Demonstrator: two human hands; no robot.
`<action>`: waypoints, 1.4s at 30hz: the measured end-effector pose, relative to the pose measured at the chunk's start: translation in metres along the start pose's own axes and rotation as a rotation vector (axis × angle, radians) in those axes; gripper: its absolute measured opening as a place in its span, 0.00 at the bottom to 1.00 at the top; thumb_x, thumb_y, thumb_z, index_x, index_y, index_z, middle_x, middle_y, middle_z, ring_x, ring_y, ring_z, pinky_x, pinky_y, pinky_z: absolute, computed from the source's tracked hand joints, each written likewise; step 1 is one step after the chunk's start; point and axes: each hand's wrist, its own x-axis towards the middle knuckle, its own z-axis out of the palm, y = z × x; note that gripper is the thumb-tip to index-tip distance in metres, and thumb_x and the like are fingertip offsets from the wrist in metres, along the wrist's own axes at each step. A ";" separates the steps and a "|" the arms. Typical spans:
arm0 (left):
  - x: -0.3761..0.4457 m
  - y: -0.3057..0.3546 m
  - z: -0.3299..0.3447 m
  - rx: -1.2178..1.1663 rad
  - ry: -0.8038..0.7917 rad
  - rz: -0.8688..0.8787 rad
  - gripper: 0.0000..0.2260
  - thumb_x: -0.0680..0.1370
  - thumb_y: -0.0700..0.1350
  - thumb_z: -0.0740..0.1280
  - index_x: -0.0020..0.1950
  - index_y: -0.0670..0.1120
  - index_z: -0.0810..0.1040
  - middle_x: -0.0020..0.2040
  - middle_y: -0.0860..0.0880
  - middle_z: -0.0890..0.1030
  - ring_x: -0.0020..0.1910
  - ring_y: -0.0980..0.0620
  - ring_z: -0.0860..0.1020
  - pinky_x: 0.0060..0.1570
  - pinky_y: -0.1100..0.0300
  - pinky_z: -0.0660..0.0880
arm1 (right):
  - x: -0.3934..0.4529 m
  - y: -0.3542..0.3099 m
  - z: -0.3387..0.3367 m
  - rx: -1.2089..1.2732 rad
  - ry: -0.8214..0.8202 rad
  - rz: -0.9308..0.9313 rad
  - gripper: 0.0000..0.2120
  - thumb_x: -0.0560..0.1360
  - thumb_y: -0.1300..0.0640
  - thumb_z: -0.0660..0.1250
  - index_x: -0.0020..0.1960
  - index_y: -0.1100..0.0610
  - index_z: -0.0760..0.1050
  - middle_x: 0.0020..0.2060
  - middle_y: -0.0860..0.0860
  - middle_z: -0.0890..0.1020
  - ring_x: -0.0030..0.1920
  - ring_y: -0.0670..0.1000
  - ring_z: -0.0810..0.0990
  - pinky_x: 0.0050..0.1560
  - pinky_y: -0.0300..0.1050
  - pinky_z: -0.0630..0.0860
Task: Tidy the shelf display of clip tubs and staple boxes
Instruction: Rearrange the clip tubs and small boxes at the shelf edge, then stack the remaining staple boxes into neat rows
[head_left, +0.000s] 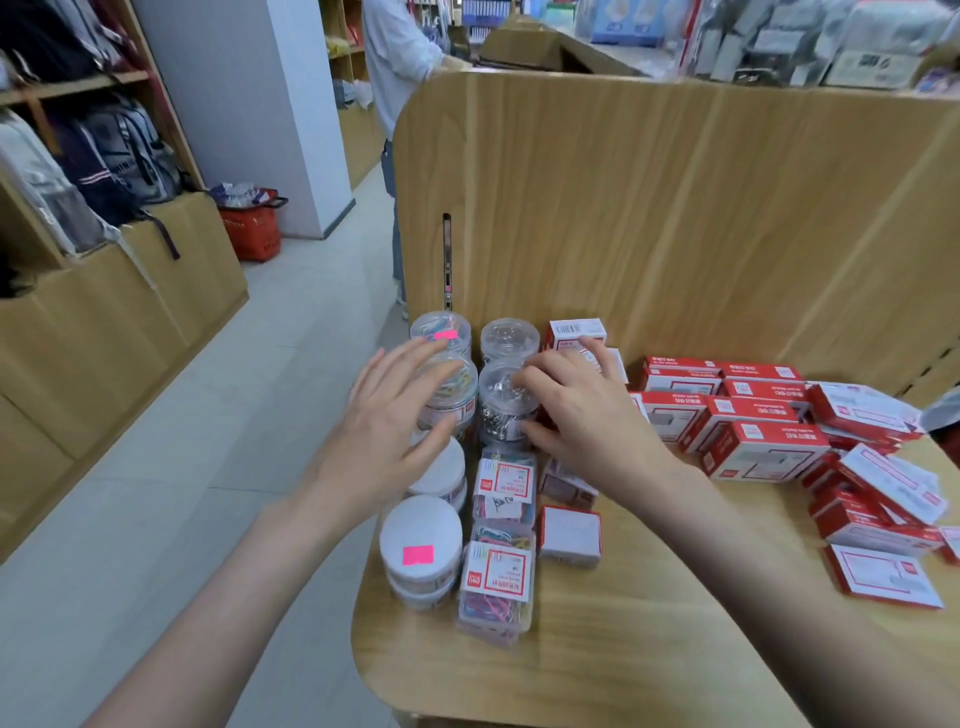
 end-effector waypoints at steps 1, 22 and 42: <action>0.004 -0.002 0.003 -0.002 -0.006 -0.016 0.23 0.75 0.53 0.57 0.66 0.42 0.71 0.68 0.43 0.69 0.69 0.47 0.63 0.67 0.50 0.58 | 0.003 0.000 0.002 -0.008 0.008 0.002 0.14 0.60 0.59 0.74 0.44 0.58 0.75 0.42 0.54 0.79 0.44 0.58 0.78 0.59 0.55 0.57; 0.041 -0.014 0.010 0.142 -0.381 -0.148 0.44 0.66 0.70 0.40 0.76 0.46 0.45 0.74 0.52 0.40 0.69 0.61 0.34 0.64 0.69 0.29 | 0.020 0.024 -0.006 0.289 -0.165 0.019 0.21 0.69 0.46 0.70 0.58 0.54 0.72 0.61 0.48 0.75 0.67 0.46 0.67 0.69 0.50 0.31; 0.032 0.091 0.026 -0.066 -0.051 -0.039 0.23 0.75 0.54 0.63 0.66 0.44 0.72 0.64 0.51 0.73 0.64 0.53 0.68 0.65 0.60 0.62 | 0.004 0.114 -0.001 0.815 -0.224 0.004 0.14 0.70 0.67 0.69 0.53 0.55 0.76 0.52 0.50 0.77 0.51 0.46 0.76 0.48 0.37 0.73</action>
